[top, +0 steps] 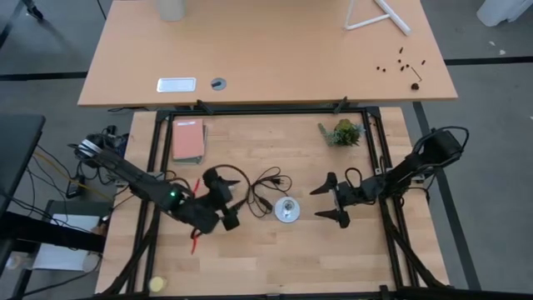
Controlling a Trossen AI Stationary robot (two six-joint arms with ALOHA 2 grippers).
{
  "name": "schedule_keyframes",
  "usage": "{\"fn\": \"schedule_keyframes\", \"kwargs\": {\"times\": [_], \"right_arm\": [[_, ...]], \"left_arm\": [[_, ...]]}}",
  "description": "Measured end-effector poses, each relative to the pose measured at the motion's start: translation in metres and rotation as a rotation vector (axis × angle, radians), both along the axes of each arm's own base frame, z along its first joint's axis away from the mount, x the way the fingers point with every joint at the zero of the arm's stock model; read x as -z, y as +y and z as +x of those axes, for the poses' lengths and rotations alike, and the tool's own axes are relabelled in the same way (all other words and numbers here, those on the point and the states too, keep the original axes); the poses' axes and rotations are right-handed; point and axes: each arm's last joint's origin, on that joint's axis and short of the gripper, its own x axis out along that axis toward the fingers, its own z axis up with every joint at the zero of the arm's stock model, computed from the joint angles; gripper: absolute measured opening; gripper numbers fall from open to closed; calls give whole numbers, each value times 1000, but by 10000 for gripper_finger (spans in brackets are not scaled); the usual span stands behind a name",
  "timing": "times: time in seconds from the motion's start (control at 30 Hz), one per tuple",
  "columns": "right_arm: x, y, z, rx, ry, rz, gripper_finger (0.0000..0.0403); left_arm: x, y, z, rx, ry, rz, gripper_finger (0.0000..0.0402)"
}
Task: Screw lightbulb
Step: Return to Home Position
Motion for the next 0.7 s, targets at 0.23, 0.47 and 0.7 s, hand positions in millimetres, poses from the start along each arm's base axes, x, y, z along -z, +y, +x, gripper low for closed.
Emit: {"fn": "schedule_keyframes", "kwargs": {"times": [0.23, 0.47, 0.7], "right_arm": [[5, -1, -1, 19, 52, -36, 372], [12, -2, -2, 40, 136, 55, 372], [11, -2, -1, 51, 130, 83, 372]], "left_arm": [[36, 12, -36, 3, -85, -88, 246], [70, 16, -63, 74, -148, -130, 210], [80, 28, -87, 226, -109, -100, 154]]}}
